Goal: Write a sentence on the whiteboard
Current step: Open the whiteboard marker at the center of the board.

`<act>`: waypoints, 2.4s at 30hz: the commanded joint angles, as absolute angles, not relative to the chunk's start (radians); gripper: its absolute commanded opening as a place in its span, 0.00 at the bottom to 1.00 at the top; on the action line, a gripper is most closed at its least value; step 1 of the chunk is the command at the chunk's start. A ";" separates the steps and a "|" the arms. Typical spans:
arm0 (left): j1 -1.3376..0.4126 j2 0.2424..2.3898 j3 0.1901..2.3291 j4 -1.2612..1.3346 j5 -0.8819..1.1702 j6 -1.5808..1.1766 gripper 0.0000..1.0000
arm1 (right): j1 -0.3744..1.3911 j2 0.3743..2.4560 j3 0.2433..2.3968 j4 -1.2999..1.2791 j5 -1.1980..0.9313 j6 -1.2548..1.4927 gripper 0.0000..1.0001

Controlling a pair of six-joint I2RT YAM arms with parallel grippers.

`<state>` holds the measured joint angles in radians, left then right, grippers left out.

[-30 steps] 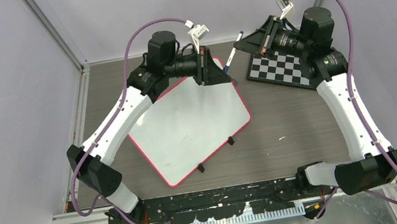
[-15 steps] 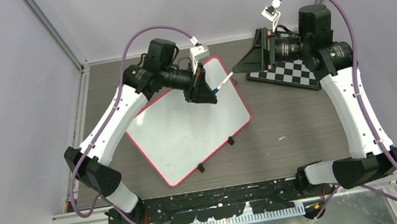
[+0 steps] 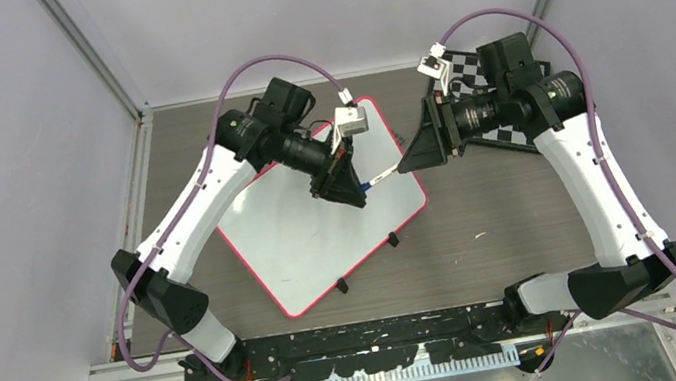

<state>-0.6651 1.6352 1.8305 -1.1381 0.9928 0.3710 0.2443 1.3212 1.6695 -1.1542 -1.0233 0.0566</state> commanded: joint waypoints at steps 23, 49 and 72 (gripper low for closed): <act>-0.711 1.723 1.963 -1.245 1.022 0.390 0.00 | 0.373 1.322 1.652 -1.191 -0.997 -0.029 0.34; -0.750 1.765 2.044 -1.319 1.000 0.418 0.00 | 0.409 1.337 1.661 -1.227 -0.993 -0.059 0.35; -0.716 1.624 1.801 -1.306 0.938 0.468 0.00 | 0.317 1.377 1.823 -1.283 -0.919 -0.092 0.00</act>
<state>-0.7410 1.6962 1.8786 -1.2221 0.9955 0.4477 0.3981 1.3876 1.7222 -1.2991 -0.9115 -0.0814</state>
